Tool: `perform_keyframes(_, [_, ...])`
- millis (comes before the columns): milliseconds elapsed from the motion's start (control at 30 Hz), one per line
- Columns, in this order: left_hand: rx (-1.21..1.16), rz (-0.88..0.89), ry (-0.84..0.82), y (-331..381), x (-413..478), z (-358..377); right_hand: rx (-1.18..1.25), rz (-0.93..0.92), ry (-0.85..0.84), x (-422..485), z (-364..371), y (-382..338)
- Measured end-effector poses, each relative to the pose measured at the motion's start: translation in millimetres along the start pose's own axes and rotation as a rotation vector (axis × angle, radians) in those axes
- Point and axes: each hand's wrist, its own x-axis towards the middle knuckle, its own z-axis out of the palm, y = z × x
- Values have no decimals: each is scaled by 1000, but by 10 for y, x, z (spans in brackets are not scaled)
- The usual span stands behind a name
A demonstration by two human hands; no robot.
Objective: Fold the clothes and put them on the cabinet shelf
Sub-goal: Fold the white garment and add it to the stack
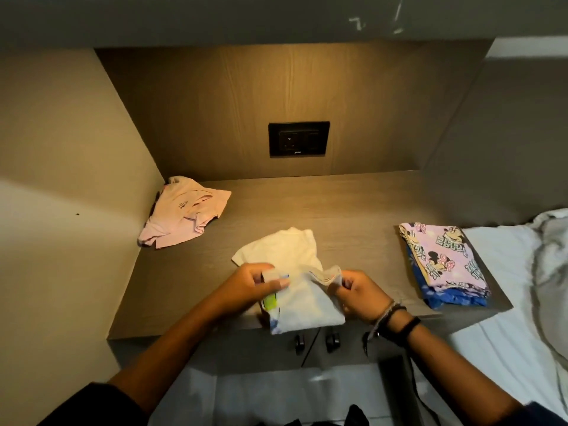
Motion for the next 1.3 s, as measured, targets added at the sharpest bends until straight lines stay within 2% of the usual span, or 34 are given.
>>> perform_keyframes(100, [-181, -194, 97, 48, 319, -238, 13, 114, 38, 392, -35, -163])
perform_keyframes(200, [-207, -314, 268, -5, 610, -372, -33, 184, 86, 873, -12, -233])
perform_keyframes(300, [4, -371, 421, -93, 775, -357, -286, 238, 86, 1203, 92, -206])
perform_keyframes(367, [231, -311, 542, -118, 798, -301, -513, 274, 197, 1225, 136, -183])
perform_keyframes(433, [556, -179, 621, -152, 728, -231, -746, 144, 335, 1093, 169, -178])
perform_keyframes(467, [710, -64, 641, -169, 666, -208, -848, -5, 371, 985, 191, -159])
perform_keyframes(500, [829, 72, 620, -191, 594, -195, -935, -191, 360, 863, 218, -143])
perform_keyframes(533, [903, 187, 532, -226, 521, -194, -994, -368, 284, 745, 235, -120])
perform_keyframes(567, [933, 273, 391, -274, 444, -189, -1024, -488, 125, 621, 238, -92])
perform_keyframes(633, [962, 317, 55, -419, 271, -167, -1066, -496, -293, 451, 207, -4])
perform_keyframes(667, [980, 281, -80, -513, 200, -142, -1091, -440, -443, 401, 190, 54])
perform_keyframes(700, [1014, 237, -173, -606, 149, -110, -1115, -392, -522, 364, 181, 108])
perform_keyframes(767, [1092, 203, -213, -739, 99, -28, -1155, -375, -536, 329, 184, 169])
perform_keyframes(867, [1149, 200, -103, -738, 128, 73, -1179, -386, -512, 309, 196, 143])
perform_keyframes(933, [1143, 237, -26, -705, 102, 153, -1168, -456, -499, 230, 199, 109])
perform_keyframes(1033, [1055, 294, 36, -690, -17, 256, -1147, -707, -301, 127, 202, 92])
perform_keyframes(1067, [997, 299, 46, -679, -58, 267, -1075, -715, -277, 107, 196, 64])
perform_keyframes(1100, [919, 288, 56, -658, -88, 260, -982, -666, -290, 102, 190, 16])
perform_keyframes(1167, [682, 189, 60, -565, -125, 204, -788, -454, -356, 140, 157, -98])
perform_keyframes(1233, [403, 66, 75, -482, -131, 139, -593, -302, -334, 255, 114, -195])
perform_keyframes(1300, [230, -5, 163, -447, -94, 91, -410, -168, -317, 412, 116, -276])
